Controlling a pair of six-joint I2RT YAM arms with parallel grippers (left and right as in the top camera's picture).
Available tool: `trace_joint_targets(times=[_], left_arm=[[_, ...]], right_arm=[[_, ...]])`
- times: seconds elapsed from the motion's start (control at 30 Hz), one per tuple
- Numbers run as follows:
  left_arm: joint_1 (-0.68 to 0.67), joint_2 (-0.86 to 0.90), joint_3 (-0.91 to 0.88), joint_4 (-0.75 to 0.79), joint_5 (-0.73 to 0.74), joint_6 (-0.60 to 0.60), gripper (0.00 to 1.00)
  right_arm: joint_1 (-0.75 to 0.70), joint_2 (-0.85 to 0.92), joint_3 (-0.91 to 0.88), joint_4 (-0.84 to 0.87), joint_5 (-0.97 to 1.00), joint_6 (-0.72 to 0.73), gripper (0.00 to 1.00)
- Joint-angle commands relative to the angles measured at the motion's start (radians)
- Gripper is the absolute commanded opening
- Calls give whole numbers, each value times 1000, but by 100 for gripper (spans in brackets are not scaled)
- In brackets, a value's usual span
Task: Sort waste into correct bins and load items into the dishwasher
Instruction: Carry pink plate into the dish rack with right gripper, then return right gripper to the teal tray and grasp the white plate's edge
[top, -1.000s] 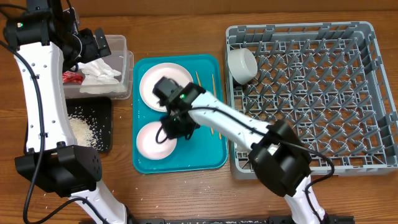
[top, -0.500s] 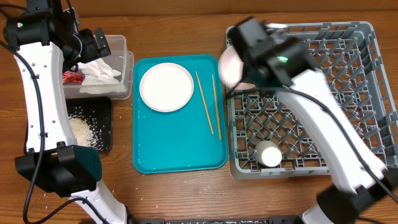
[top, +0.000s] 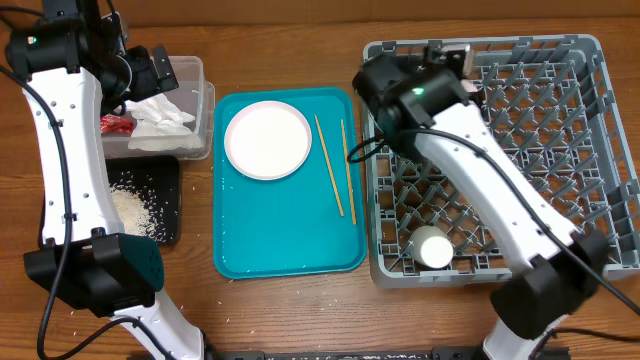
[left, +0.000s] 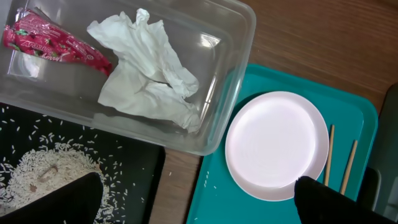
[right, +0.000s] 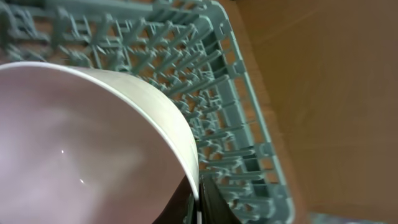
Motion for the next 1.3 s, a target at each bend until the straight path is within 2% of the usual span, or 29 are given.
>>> trace_joint_targets(times=[0.0, 0.43, 0.77, 1.07, 1.1, 1.27], left_arm=[[-5, 0, 21, 1, -3, -3, 100], [-5, 0, 21, 1, -3, -3, 100], [-5, 0, 21, 1, -3, -3, 100], [-5, 0, 21, 1, -3, -3, 100], [-5, 0, 21, 1, -3, -3, 100], [-5, 0, 21, 1, -3, -3, 100]], right_arm=[[15, 67, -39, 1, 113, -72, 4], [76, 188, -92, -13, 114, -80, 4], [85, 192, -122, -20, 125, -80, 4], [190, 192, -122, -51, 29, -80, 4], [201, 192, -122, -53, 3, -80, 6], [235, 192, -121, -58, -108, -80, 32]])
